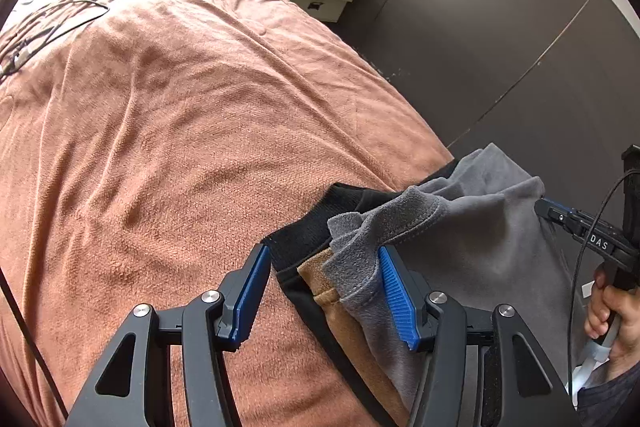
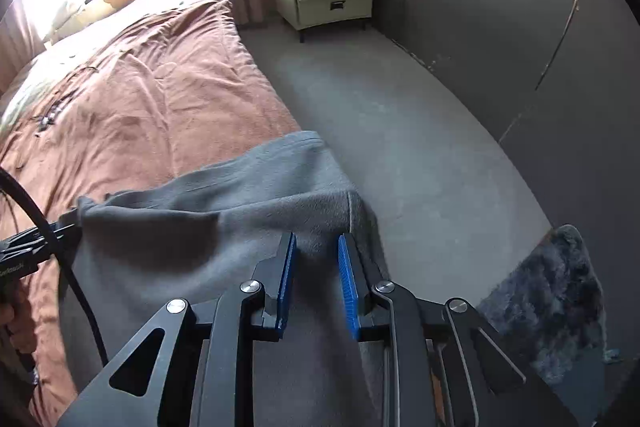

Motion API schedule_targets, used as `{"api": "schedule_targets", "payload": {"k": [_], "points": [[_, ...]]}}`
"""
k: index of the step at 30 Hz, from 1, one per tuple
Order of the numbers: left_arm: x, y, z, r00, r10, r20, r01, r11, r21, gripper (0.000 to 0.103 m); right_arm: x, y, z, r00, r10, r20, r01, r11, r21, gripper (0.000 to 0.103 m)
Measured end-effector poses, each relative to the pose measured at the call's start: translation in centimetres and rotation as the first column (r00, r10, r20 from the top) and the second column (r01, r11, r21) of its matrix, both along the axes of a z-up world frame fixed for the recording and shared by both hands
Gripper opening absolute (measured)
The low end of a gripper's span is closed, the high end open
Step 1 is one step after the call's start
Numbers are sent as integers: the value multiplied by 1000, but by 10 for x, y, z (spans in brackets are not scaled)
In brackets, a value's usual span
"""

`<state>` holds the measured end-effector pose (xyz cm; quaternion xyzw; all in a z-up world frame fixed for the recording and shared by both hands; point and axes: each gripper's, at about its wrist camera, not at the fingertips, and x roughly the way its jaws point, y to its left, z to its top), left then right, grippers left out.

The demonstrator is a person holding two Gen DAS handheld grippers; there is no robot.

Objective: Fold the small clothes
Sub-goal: 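Lower the grey shirt onto the tan folded item at the bed edge, then open both tools and release the shirt onto the stack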

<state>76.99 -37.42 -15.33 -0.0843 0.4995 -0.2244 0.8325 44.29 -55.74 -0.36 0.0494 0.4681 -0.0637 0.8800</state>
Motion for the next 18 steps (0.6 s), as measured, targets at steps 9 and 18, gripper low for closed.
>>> {"api": "schedule_targets", "payload": {"k": [9, 18], "points": [[18, 11, -26, 993, 33, -111, -42, 995, -85, 56, 11, -29, -15, 997, -61, -40, 61, 998, -13, 16], [-7, 29, 19, 996, 80, -45, -84, 993, -86, 56, -50, -16, 33, 999, -35, 34, 34, 998, 44, 21]]}}
